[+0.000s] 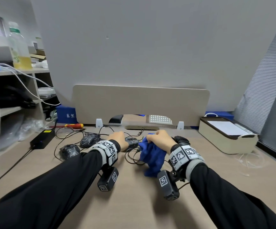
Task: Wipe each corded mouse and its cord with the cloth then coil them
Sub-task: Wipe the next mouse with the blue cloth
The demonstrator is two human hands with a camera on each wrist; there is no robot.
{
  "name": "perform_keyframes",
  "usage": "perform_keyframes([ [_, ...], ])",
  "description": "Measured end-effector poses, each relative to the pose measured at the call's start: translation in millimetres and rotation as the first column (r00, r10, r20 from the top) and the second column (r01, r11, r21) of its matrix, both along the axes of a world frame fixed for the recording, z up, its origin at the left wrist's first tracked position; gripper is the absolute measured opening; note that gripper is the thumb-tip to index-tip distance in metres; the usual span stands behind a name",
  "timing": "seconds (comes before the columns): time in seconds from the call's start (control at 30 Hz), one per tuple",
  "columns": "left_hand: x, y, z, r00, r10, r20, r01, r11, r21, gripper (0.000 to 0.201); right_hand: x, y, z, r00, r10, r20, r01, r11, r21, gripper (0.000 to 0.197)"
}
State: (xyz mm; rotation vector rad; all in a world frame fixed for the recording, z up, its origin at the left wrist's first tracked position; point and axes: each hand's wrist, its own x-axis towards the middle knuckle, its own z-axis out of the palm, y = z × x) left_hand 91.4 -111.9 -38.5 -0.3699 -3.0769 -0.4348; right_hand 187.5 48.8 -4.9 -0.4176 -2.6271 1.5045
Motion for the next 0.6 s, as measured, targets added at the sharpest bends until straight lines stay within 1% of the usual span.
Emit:
perform_keyframes([
  [0.07, -14, 10, -9, 1.000, -0.011, -0.020, 0.010, 0.999, -0.044, 0.040, -10, 6, -10, 1.000, 0.004, 0.020, -0.004, 1.000, 0.022, 0.023],
  [0.13, -25, 19, -15, 0.999, -0.032, -0.008, 0.032, 0.998, -0.060, 0.048, -16, 11, -20, 0.999, 0.020, 0.046, -0.021, 1.000, 0.023, 0.025],
  [0.2, -36, 25, -20, 0.999, -0.044, 0.029, 0.045, 0.997, -0.057, 0.051, -22, 15, -27, 0.997, 0.029, 0.072, -0.030, 0.999, 0.019, 0.023],
  [0.3, -45, 31, -26, 0.994, -0.054, 0.097, 0.059, 0.997, -0.053, 0.042, -28, 18, -33, 0.994, 0.036, 0.107, -0.041, 0.998, 0.042, 0.022],
  [0.33, -48, 32, -29, 0.994, -0.053, 0.092, 0.057, 0.997, -0.046, 0.037, -30, 18, -35, 0.993, 0.041, 0.114, -0.048, 0.997, 0.057, 0.023],
  [0.4, -53, 33, -33, 0.995, -0.040, 0.086, 0.041, 0.999, -0.010, 0.031, -31, 18, -40, 0.989, 0.070, 0.132, -0.082, 0.993, 0.086, 0.026],
  [0.47, -53, 33, -33, 0.996, -0.042, 0.075, 0.040, 0.999, 0.028, 0.033, -31, 18, -43, 0.983, 0.097, 0.156, -0.114, 0.988, 0.103, 0.028],
  [0.53, -51, 32, -32, 0.998, -0.021, 0.052, 0.017, 0.997, 0.073, 0.040, -29, 18, -44, 0.981, 0.103, 0.165, -0.122, 0.987, 0.109, 0.028],
  [0.6, -43, 28, -25, 1.000, 0.002, 0.030, -0.007, 0.986, 0.165, 0.055, -25, 17, -42, 0.985, 0.094, 0.145, -0.109, 0.989, 0.099, 0.027],
])
